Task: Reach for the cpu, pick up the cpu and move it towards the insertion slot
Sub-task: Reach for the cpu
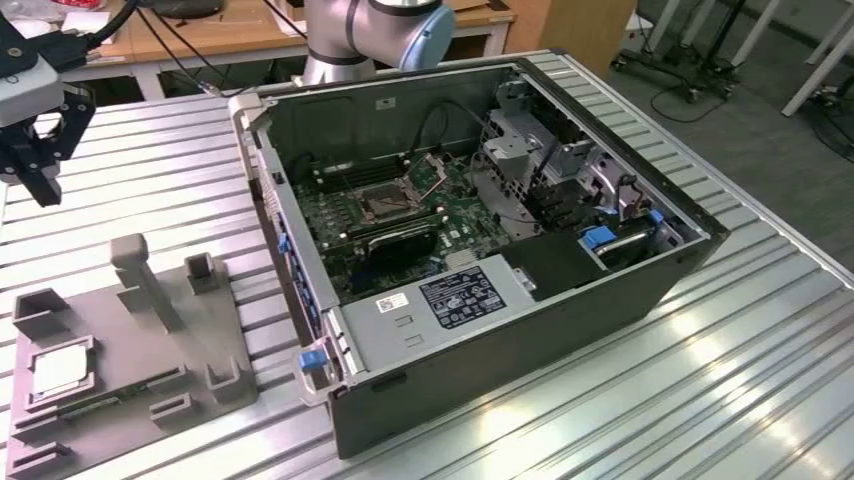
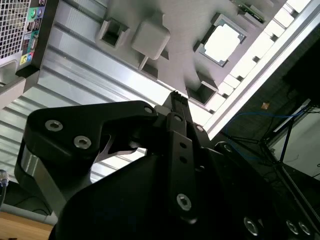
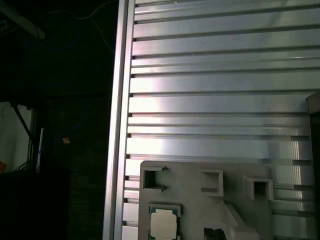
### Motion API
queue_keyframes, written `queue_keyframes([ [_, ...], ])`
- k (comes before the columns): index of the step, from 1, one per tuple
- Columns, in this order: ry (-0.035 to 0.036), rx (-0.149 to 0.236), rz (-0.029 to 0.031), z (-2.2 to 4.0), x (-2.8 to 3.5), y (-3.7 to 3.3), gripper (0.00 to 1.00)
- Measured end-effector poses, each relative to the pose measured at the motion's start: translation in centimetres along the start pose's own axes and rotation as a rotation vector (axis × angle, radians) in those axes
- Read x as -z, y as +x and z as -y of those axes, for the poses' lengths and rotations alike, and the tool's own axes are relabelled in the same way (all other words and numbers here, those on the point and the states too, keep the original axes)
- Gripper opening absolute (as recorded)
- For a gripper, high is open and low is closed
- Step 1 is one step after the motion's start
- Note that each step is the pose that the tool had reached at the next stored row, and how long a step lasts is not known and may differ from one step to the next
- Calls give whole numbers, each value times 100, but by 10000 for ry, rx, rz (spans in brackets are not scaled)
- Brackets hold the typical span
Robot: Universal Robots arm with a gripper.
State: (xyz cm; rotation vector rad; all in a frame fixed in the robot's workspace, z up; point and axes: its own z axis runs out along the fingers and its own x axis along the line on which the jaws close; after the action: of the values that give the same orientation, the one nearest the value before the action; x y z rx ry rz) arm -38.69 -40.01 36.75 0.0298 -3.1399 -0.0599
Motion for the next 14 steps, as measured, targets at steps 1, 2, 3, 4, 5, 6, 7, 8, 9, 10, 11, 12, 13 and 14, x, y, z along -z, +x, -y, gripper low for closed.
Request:
queue_keyframes([
  [1, -1, 0, 1, 0, -1, 8, 11],
  [2, -1, 1, 1, 0, -1, 17, 11],
  [3, -1, 1, 1, 0, -1, 24, 11],
  [4, 0, 1, 1, 0, -1, 30, 11],
  [5, -1, 2, 1, 0, 0, 35, 11],
  [6, -1, 1, 1, 0, -1, 41, 11],
  [7, -1, 1, 1, -1, -1, 47, 11],
  [8, -1, 1, 1, -1, -1, 53, 11],
  [9, -1, 1, 0, -1, 0, 59, 11],
  [10, -1, 2, 1, -1, -1, 62, 11],
  [11, -1, 3, 0, -1, -1, 66, 11],
  [12, -1, 1, 1, -1, -1, 72, 11],
  [13, -1, 1, 2, -2, -1, 83, 11],
  [14, -1, 1, 1, -2, -1, 94, 11],
])
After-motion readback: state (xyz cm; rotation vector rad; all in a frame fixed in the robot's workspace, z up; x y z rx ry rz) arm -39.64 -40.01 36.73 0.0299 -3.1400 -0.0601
